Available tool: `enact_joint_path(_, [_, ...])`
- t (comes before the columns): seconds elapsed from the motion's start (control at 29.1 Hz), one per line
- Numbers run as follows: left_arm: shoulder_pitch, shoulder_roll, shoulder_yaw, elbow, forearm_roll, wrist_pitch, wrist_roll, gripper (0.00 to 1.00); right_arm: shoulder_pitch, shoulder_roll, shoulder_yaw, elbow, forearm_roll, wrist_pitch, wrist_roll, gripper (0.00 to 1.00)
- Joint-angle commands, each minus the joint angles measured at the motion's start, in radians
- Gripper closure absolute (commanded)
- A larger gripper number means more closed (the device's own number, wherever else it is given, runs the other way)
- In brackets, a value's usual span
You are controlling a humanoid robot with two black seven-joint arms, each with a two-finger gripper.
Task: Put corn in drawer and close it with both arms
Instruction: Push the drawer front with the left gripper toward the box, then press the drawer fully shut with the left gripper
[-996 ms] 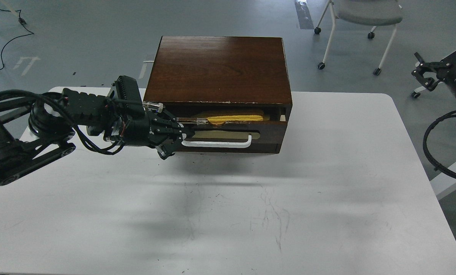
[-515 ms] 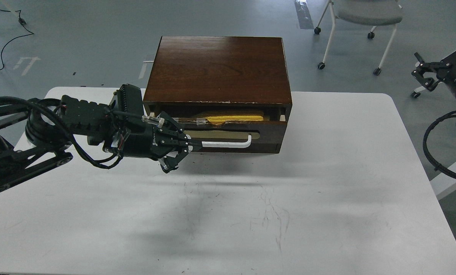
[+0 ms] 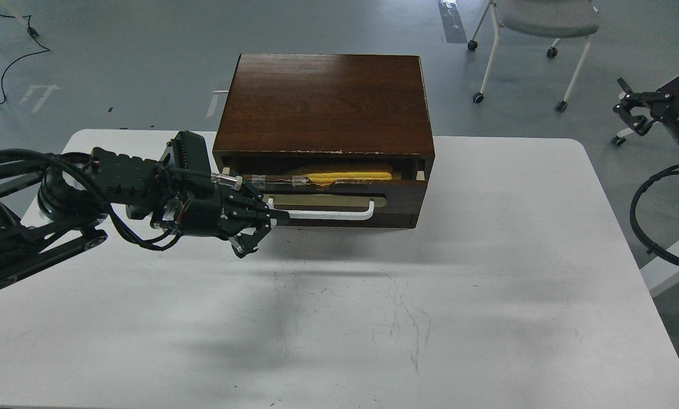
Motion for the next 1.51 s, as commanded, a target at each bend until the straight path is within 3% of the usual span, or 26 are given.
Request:
enact_joint_path(0.0, [0.000,0.001,0.000,0.008,0.000,0.002,0.000,1.00,-0.001,0.000,-0.001,-0.025,0.000,0.005,0.000,0.00])
enact_joint_path(1.48, [-0.009,-0.082,-0.005,0.140,0.000,0.018,0.000,1.00,0.002,-0.005,-0.003,-0.028,-0.002,0.005,0.000,0.00])
